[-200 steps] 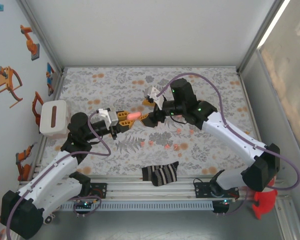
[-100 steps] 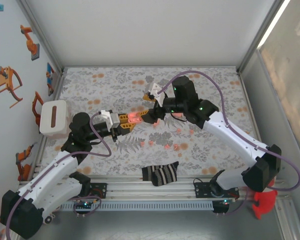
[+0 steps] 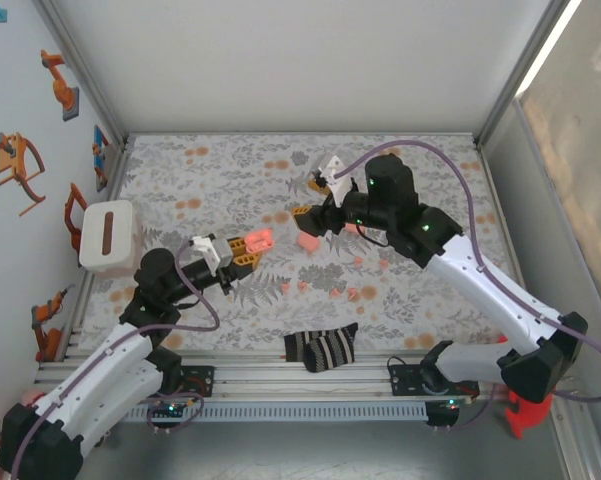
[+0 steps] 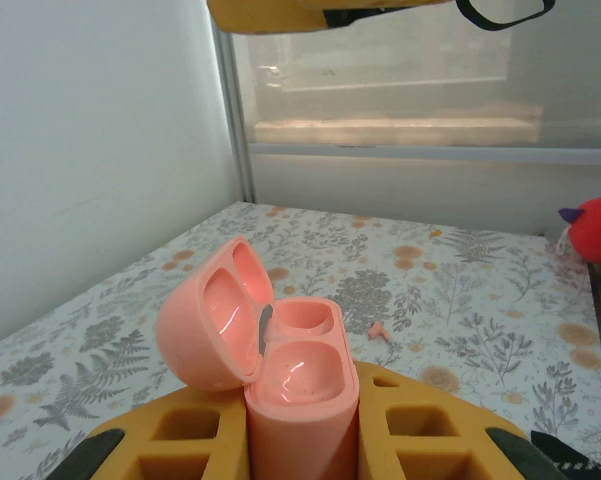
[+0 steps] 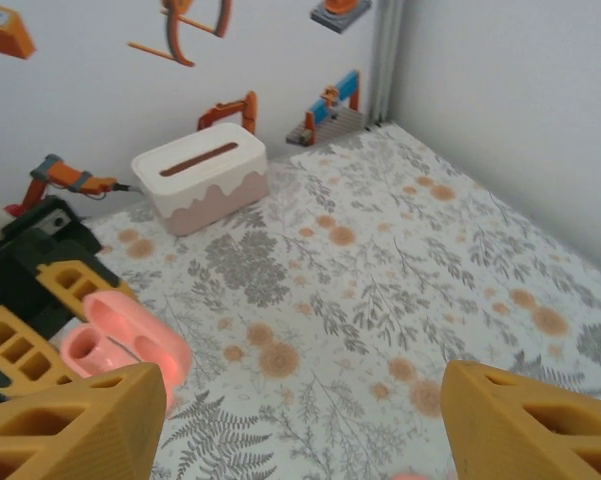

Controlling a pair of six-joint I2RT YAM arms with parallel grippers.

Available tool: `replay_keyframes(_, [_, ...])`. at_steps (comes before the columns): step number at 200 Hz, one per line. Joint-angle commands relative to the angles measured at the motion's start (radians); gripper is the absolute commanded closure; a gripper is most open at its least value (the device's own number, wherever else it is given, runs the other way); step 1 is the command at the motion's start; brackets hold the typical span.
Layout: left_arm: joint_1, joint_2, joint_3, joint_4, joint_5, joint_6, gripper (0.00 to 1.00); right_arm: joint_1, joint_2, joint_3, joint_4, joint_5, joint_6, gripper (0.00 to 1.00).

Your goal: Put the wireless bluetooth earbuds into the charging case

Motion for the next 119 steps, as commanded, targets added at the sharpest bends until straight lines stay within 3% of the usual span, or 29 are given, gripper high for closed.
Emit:
replay_keyframes(1, [-0.006,-0.09,-0.005,-0.034,-0.068,-0.035,1.0,-0.006,0.032,0.005,-0.133,0.129,0.138,0.33])
replay_keyframes(33, [-0.01,-0.248,0.007,-0.19,-0.13,-0.042,1.0,-0.005,0.101,0.019,-0.244,0.139,0.262,0.44])
replay_keyframes(60, [-0.009,-0.354,0.059,-0.335,-0.165,-0.033,1.0,-0.002,0.182,0.02,-0.3,0.094,0.277,0.53])
replay_keyframes(119, [-0.01,-0.41,0.168,-0.551,-0.183,0.017,1.0,0.029,0.31,-0.089,-0.121,-0.104,0.005,0.53])
